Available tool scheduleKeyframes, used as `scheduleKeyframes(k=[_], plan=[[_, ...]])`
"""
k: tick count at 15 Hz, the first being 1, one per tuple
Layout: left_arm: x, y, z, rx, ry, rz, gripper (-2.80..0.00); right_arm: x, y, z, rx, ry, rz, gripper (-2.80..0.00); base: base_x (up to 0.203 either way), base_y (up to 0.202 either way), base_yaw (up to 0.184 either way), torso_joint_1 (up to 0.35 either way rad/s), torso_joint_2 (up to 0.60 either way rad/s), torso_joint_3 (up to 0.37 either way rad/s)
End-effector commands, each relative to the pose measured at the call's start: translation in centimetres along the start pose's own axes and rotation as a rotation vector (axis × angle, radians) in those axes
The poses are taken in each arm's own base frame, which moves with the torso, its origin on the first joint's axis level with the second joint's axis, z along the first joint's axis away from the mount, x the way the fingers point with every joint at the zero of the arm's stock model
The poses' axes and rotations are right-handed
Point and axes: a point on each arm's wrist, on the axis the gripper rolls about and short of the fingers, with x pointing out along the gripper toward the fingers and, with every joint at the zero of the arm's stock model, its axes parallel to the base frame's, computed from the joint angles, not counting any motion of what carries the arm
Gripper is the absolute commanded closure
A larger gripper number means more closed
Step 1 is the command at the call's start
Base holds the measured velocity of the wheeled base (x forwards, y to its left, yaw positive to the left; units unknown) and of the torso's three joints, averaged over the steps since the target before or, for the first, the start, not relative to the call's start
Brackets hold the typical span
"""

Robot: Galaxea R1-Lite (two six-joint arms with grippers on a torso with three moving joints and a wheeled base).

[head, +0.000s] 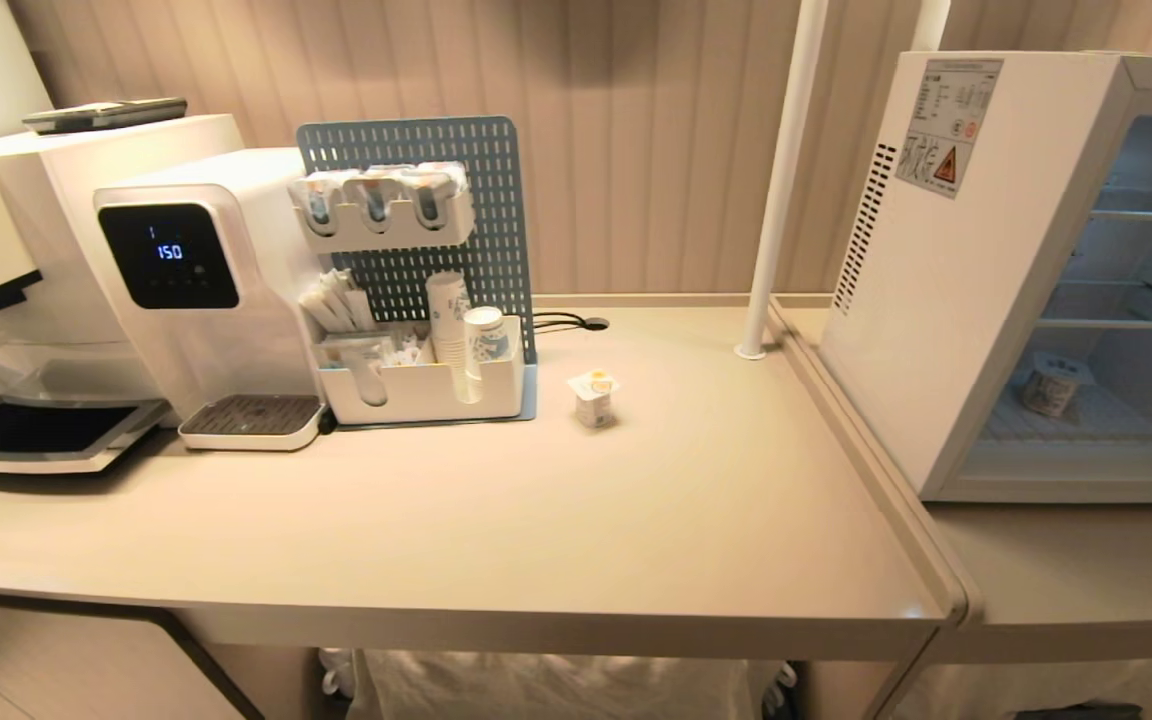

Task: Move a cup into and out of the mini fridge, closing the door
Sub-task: Put the yoghurt in the freezer

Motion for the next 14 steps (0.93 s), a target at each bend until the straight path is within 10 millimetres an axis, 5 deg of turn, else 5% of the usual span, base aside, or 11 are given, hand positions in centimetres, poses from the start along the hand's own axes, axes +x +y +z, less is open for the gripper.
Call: scheduleKeyframes(k=[1,14], plan=[[0.01,0.00,0.01,0.000,0.001,0.000,0.00,-0.01,0.00,0.00,0.000,0.000,0.000,0.00,0.000,0.195,0.002,0.002,0.00,0.005],[0.01,0.00,0.00,-0.001,0.001,0.000,0.00,-0.01,0.00,0.00,0.000,0.000,0.002,0.00,0.000,0.193,0.001,0.003,0.00,0.003]])
